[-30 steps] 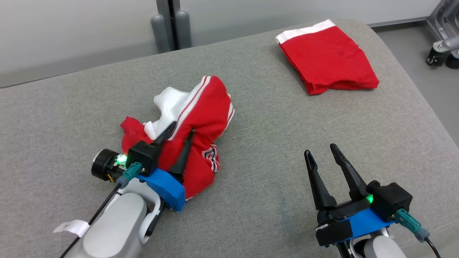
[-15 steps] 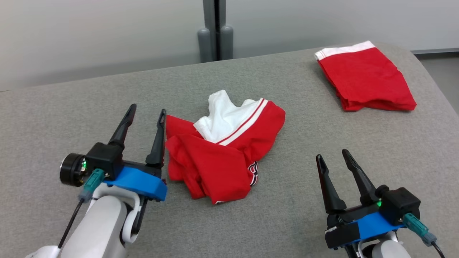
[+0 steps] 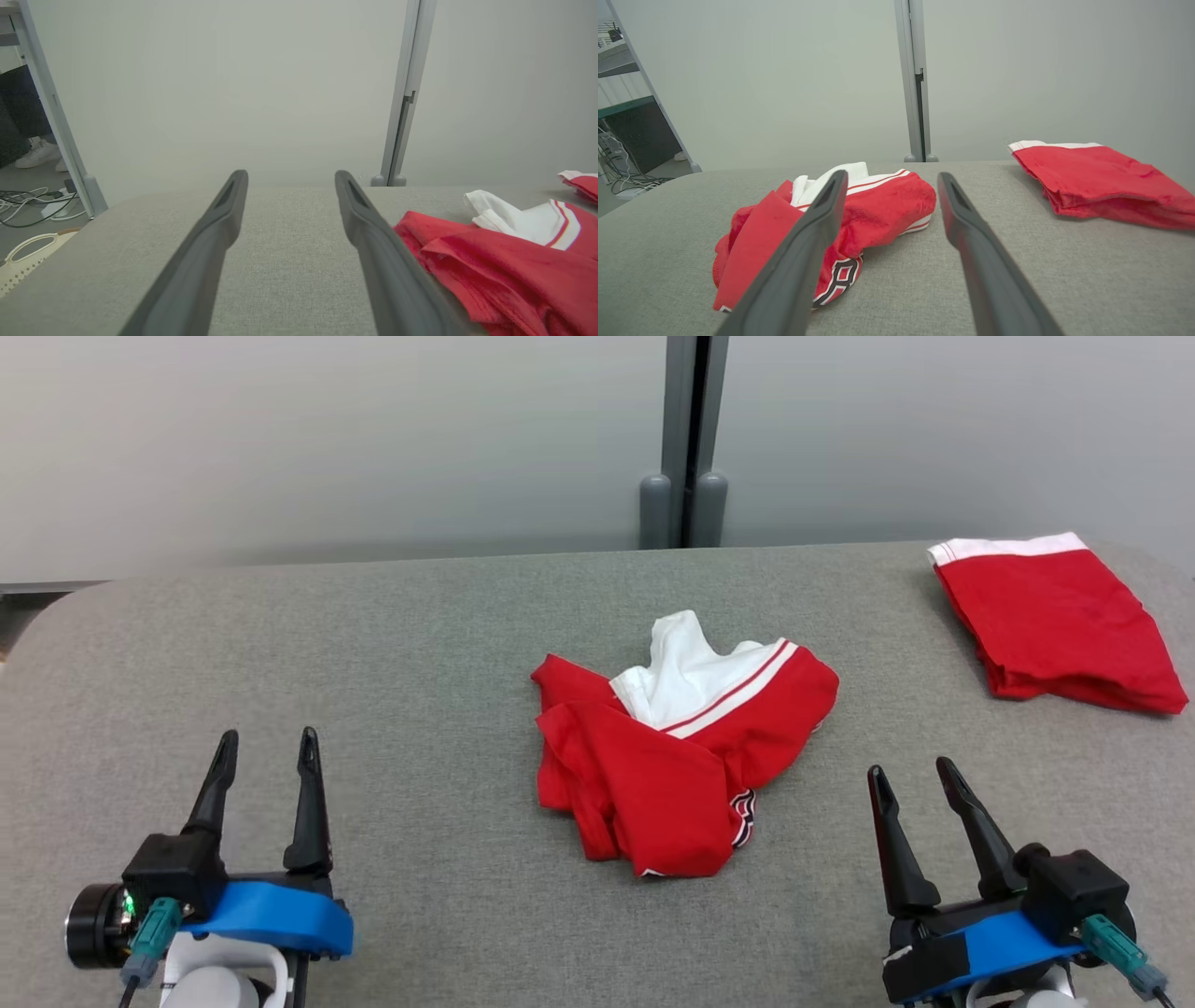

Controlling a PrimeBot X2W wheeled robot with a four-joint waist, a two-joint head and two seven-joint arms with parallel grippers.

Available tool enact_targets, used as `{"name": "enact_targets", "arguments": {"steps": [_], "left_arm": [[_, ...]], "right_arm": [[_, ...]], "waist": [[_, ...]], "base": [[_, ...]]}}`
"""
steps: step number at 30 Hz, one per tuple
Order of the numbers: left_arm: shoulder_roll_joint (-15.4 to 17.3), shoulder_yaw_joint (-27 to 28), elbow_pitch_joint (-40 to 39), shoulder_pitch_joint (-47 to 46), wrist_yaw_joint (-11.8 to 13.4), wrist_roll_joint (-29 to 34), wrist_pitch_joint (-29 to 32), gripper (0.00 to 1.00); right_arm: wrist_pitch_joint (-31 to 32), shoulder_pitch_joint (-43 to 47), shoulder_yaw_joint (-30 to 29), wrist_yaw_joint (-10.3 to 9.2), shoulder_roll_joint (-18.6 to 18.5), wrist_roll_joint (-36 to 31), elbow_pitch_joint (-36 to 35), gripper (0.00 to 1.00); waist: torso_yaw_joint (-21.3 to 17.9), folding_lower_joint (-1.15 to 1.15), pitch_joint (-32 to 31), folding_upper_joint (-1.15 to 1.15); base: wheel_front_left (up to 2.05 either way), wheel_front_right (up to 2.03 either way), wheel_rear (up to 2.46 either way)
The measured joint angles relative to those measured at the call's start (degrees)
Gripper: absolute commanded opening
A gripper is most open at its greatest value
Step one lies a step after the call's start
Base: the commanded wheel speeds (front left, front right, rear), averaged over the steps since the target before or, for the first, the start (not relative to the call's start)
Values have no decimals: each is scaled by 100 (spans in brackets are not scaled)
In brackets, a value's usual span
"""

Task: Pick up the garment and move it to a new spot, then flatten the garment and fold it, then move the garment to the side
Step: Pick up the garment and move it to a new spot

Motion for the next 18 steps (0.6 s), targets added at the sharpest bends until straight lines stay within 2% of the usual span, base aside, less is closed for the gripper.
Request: {"name": "enact_targets", "arguments": {"steps": [8, 18], "left_arm": [[-101, 289, -115, 551, -52, 167, 0, 100], [-204, 433, -163, 779, -151, 313, 0, 100]], "right_arm": [[98, 240, -122, 0, 1, -40, -40, 100], [209, 392, -194, 0, 1, -40, -111, 100]], "waist": [[241, 0, -244, 0], [301, 0, -294, 0]], "base": [[0, 0, 0], [0, 0, 0]]}}
